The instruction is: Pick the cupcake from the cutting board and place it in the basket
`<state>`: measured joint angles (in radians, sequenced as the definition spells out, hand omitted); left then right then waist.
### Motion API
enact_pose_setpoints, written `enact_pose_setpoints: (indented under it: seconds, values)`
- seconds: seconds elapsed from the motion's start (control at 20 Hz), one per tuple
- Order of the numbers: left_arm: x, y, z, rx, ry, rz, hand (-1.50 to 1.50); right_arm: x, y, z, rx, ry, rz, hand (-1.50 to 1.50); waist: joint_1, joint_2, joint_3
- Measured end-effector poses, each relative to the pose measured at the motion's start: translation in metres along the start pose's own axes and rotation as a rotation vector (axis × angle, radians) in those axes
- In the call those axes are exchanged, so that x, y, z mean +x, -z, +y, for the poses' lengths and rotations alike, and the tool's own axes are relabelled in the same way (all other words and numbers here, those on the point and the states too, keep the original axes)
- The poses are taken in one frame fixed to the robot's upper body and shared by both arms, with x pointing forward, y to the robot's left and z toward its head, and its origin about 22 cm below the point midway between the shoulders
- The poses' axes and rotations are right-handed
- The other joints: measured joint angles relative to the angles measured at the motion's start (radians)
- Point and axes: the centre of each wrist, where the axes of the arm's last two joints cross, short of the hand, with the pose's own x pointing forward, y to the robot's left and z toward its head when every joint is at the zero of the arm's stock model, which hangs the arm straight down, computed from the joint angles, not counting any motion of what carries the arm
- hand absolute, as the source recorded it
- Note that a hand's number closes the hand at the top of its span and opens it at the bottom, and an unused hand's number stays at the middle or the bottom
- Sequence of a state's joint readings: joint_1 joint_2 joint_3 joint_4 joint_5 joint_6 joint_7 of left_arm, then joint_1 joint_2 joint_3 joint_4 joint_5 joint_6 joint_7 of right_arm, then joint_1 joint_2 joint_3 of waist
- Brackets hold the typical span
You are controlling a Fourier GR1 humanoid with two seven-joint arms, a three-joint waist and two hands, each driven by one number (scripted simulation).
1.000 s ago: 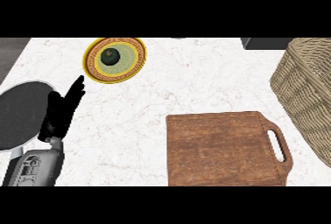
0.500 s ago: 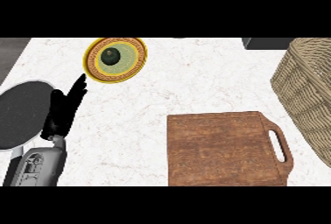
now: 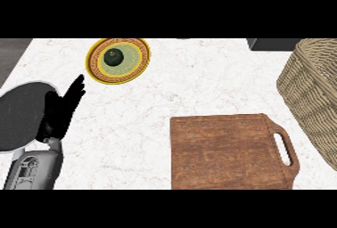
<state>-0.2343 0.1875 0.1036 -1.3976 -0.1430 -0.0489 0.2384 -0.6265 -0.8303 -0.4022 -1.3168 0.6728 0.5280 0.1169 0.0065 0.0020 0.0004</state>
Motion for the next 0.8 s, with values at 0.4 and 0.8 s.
enact_pose_setpoints:
  seconds: [0.4,0.8]
  values:
    - [-0.007,-0.002,-0.002,0.001,0.003,0.005,0.00,-0.039,0.014,0.041,0.081,0.085,0.044,-1.50,0.002,0.000,0.000]
    - [-0.009,0.001,-0.006,-0.002,-0.004,0.009,0.00,-0.062,0.024,0.078,0.079,0.271,0.066,-1.50,0.002,0.001,0.000]
